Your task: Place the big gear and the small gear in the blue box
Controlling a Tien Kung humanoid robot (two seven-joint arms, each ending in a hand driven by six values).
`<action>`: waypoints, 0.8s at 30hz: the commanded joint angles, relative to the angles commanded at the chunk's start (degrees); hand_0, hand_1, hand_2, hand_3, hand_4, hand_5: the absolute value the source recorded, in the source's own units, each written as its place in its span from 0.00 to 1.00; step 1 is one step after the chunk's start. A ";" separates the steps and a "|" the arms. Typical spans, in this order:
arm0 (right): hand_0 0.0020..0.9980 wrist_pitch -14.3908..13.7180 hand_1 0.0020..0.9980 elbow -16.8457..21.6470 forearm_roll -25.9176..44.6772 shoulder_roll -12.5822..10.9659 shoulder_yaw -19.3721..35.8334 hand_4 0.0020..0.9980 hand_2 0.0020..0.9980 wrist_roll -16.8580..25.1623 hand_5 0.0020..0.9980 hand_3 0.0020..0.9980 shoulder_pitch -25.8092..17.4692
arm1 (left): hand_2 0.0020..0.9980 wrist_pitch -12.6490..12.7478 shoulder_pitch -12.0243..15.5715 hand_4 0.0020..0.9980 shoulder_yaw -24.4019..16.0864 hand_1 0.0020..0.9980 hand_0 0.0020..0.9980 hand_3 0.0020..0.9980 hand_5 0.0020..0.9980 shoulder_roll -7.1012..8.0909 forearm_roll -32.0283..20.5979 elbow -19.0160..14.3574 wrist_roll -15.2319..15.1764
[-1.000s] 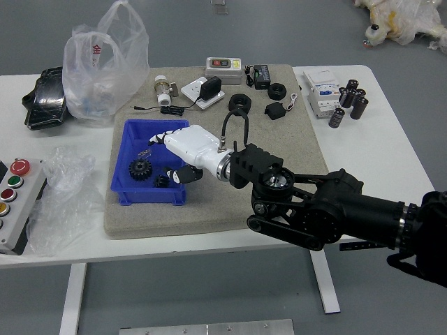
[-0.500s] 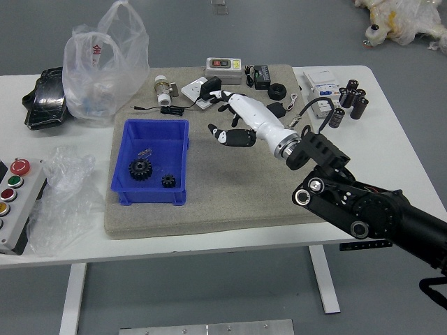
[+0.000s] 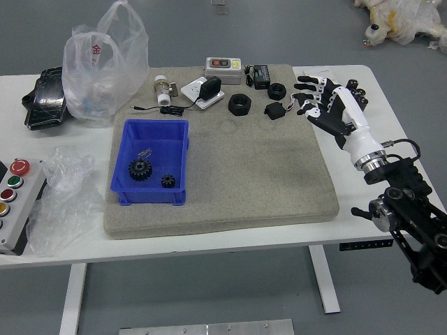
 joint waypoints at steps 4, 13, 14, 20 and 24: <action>0.60 1.64 0.68 0.06 6.52 0.50 3.56 0.70 0.70 0.25 0.31 0.68 -3.07 | 0.66 -0.01 -0.08 0.73 0.10 0.67 0.72 0.81 0.44 -0.11 -0.12 0.04 -0.13; 0.66 2.74 0.69 0.24 13.87 0.43 5.56 0.76 0.72 -0.12 0.46 0.69 -5.03 | 0.66 0.06 -0.35 0.73 0.33 0.67 0.72 0.81 0.43 0.09 -0.45 0.11 -0.44; 0.66 2.79 0.69 0.22 14.12 0.44 5.60 0.76 0.72 -0.14 0.46 0.69 -5.10 | 0.66 0.08 -0.32 0.73 0.35 0.67 0.72 0.81 0.43 0.08 -0.49 0.10 -0.43; 0.68 3.14 0.70 0.19 14.93 0.62 5.65 0.77 0.72 -0.31 0.47 0.69 -5.06 | 0.66 0.15 -0.19 0.73 0.44 0.67 0.72 0.81 0.43 -0.07 -0.71 0.09 -0.38; 0.71 3.59 0.72 0.28 15.46 0.64 5.75 0.77 0.73 -0.52 0.48 0.70 -5.07 | 0.66 0.19 -0.13 0.73 0.46 0.67 0.72 0.81 0.43 -0.09 -0.76 0.09 -0.37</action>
